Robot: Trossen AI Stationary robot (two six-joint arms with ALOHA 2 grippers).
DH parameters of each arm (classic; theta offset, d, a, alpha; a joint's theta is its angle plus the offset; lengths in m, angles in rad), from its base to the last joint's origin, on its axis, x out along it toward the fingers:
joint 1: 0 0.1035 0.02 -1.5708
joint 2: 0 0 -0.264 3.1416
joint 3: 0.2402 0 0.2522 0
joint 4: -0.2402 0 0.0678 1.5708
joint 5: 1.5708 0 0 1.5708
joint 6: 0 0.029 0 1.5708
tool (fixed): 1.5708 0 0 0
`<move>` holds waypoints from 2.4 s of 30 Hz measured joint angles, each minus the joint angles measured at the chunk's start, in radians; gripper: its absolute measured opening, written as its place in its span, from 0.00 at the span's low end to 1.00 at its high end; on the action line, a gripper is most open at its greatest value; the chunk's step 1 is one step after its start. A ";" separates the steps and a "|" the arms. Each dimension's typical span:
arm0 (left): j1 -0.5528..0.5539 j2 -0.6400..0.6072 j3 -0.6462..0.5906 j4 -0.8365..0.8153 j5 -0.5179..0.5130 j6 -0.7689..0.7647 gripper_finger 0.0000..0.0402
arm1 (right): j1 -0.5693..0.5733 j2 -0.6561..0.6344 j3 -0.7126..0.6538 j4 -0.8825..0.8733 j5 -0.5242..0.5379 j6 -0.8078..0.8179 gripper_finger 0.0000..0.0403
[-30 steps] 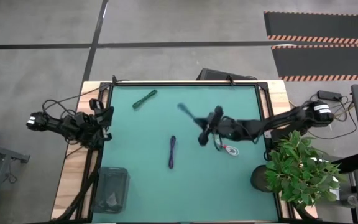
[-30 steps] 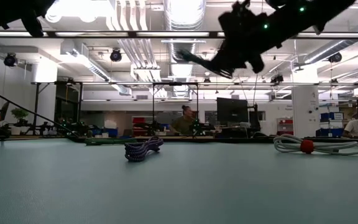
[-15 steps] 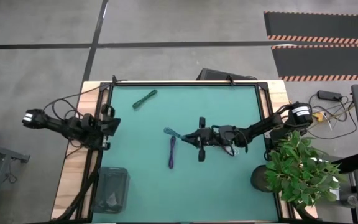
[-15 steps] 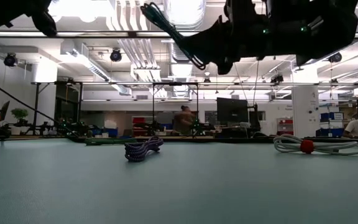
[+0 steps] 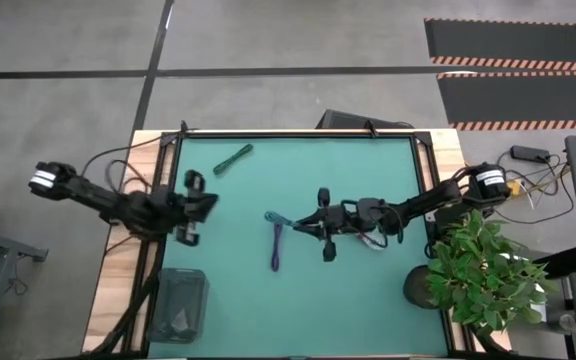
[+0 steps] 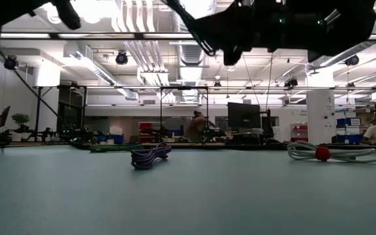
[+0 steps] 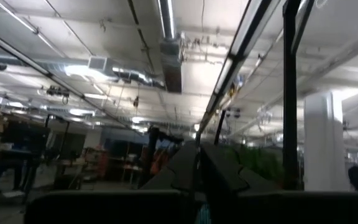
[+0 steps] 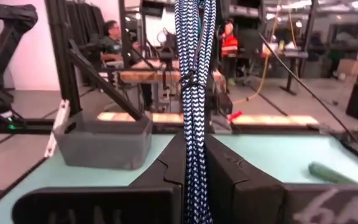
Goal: Pick and place USB-C Cables
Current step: Put the blue charger cable into the gray bin
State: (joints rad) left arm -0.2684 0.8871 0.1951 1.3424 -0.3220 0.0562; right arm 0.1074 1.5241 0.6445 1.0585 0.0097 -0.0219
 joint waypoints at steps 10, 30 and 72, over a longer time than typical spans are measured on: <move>-0.003 0.320 0.217 -0.008 0.001 -0.026 0.02 | 0.001 -0.127 -0.009 -0.005 -0.162 -0.058 0.06; -0.019 0.732 0.530 -0.007 0.014 -0.051 0.13 | 0.024 -0.222 -0.095 0.054 -0.120 -0.064 0.06; -0.022 0.875 0.721 0.002 -0.133 0.082 0.32 | 0.023 -0.186 -0.068 0.072 -0.114 -0.064 0.06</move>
State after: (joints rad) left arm -0.2901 1.7618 0.9161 1.3448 -0.4549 0.1379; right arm 0.1307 1.3380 0.5762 1.1308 -0.1040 -0.0862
